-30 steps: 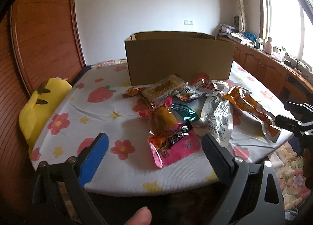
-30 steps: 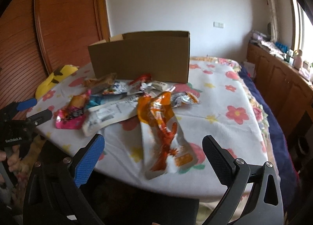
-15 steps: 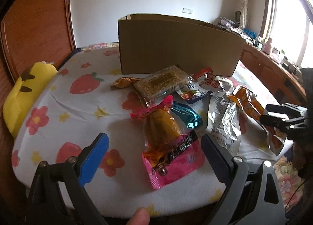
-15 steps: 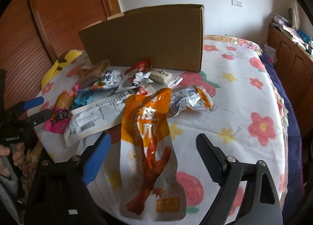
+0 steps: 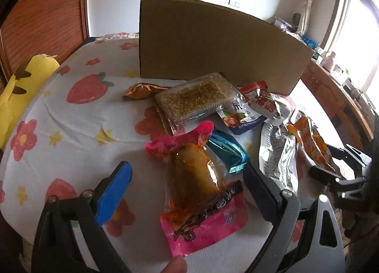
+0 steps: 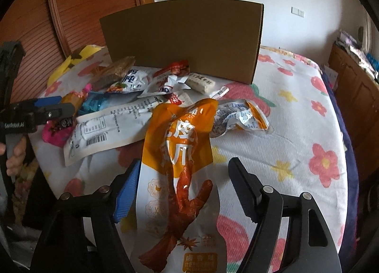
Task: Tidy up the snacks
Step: 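Grasp the pink sausage packet with the left tool while the right tool grasps the orange chicken-feet pouch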
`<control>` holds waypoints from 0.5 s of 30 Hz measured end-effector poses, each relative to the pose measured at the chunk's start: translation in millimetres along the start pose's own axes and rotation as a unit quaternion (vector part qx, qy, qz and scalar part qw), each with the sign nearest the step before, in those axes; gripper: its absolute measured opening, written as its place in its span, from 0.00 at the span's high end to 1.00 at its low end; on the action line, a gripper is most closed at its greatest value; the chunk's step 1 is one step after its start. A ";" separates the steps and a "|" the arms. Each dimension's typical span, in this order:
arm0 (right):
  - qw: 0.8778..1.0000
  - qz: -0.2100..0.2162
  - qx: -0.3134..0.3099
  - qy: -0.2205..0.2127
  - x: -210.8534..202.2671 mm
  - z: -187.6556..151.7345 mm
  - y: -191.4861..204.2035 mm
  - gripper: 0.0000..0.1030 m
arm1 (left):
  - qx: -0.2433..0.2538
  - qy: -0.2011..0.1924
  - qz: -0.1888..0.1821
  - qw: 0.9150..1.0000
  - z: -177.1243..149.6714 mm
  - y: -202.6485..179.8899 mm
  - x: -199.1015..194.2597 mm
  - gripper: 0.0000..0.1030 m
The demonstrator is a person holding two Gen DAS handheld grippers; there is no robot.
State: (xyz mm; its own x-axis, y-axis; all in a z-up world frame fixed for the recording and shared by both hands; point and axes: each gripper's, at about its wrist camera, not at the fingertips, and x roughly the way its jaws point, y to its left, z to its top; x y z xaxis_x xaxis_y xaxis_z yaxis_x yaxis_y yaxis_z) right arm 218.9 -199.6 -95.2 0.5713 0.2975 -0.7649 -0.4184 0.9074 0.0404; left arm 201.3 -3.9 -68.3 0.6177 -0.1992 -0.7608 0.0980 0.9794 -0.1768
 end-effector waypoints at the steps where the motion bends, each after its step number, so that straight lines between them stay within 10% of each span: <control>1: 1.000 -0.004 -0.004 -0.001 0.4 -0.6 1.3 0.26 | -0.001 0.004 0.002 1.000 0.5 0.2 1.8 0.10; 15: 1.000 0.003 -0.013 0.009 2.6 4.1 -1.5 0.33 | -0.001 0.020 -0.015 1.000 4.3 13.1 -0.6 0.43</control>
State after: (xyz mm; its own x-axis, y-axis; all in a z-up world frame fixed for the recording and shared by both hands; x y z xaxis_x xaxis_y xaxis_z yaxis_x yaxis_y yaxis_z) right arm 223.9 -199.1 -94.6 0.5559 0.2981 -0.7760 -0.4398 0.8976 0.0297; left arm 205.5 9.2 -67.5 0.5832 -0.2290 -0.7794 0.1139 0.9730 -0.2006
